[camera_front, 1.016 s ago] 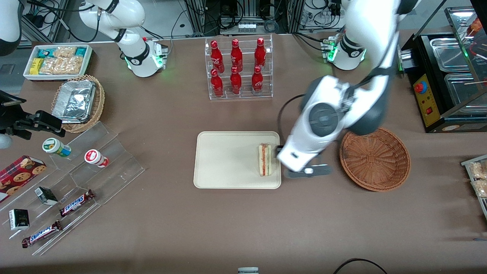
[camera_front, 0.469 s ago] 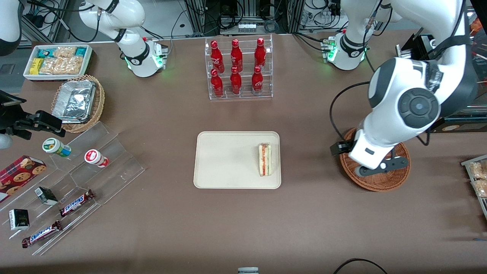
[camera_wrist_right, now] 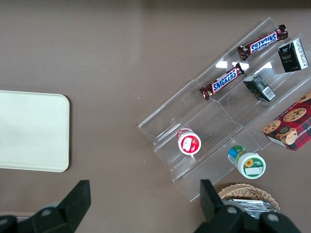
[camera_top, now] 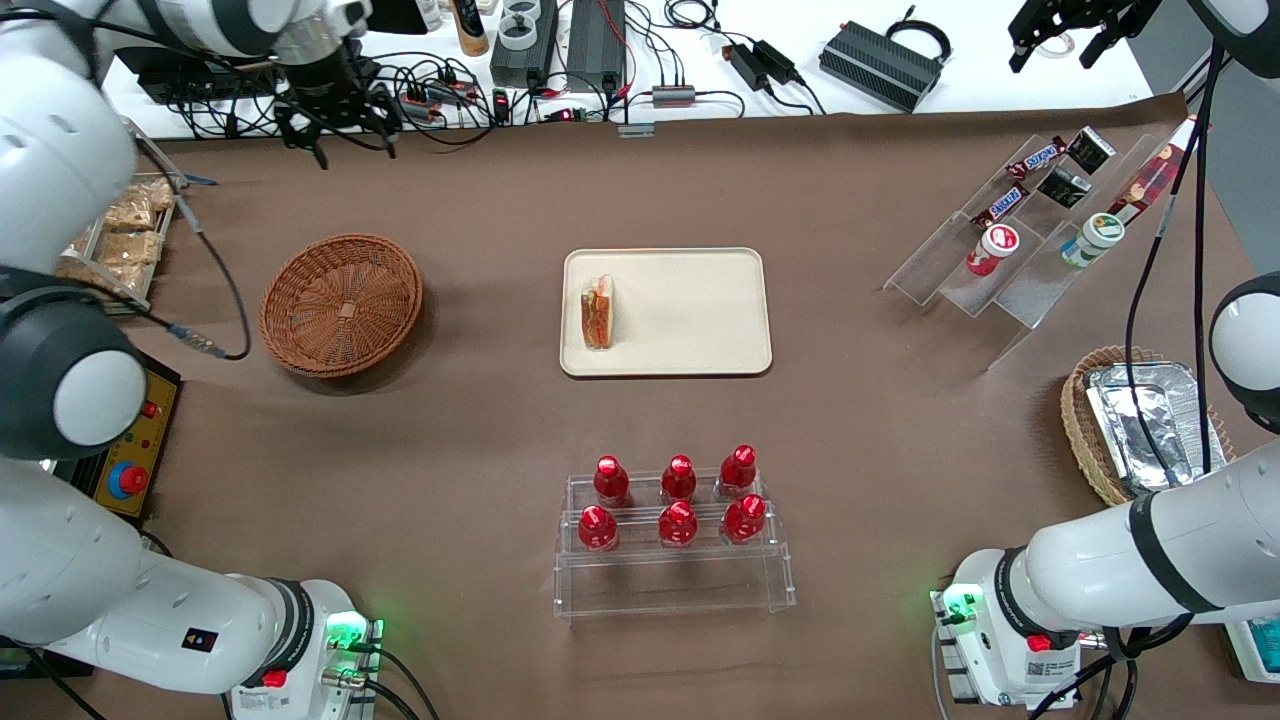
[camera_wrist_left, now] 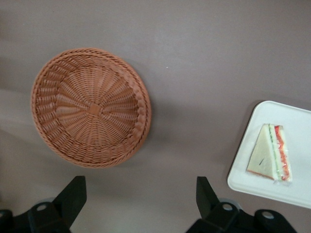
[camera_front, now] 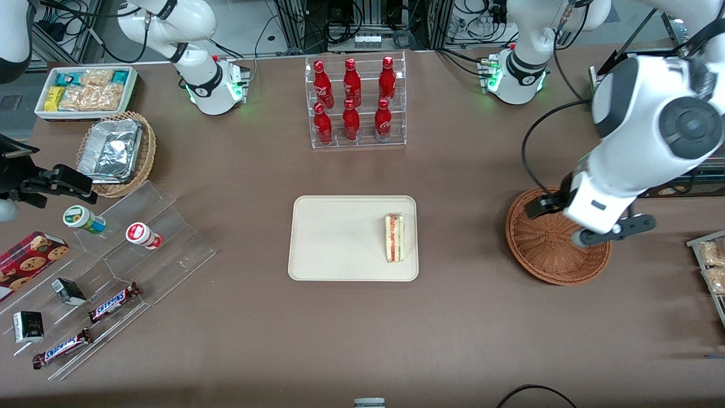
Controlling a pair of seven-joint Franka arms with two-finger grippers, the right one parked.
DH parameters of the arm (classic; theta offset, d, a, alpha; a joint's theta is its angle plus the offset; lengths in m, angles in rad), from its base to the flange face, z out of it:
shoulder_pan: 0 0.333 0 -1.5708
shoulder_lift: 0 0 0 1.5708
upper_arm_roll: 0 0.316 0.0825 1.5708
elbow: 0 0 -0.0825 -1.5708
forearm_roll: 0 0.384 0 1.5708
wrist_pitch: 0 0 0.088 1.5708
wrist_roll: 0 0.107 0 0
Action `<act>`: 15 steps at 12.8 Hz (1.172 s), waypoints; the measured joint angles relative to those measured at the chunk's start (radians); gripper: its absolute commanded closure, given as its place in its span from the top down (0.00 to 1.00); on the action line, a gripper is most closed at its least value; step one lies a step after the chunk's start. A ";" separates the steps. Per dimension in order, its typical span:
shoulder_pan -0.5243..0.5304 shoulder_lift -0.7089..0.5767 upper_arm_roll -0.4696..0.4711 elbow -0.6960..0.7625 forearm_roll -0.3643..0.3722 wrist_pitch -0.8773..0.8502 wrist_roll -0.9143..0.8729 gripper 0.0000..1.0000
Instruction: Place sandwich from basket to tray
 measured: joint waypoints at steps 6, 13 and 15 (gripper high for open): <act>0.192 -0.097 -0.073 -0.032 0.003 -0.062 0.186 1.00; 0.233 -0.182 -0.106 -0.050 0.003 -0.096 0.214 1.00; 0.233 -0.184 -0.107 -0.054 0.006 -0.096 0.214 1.00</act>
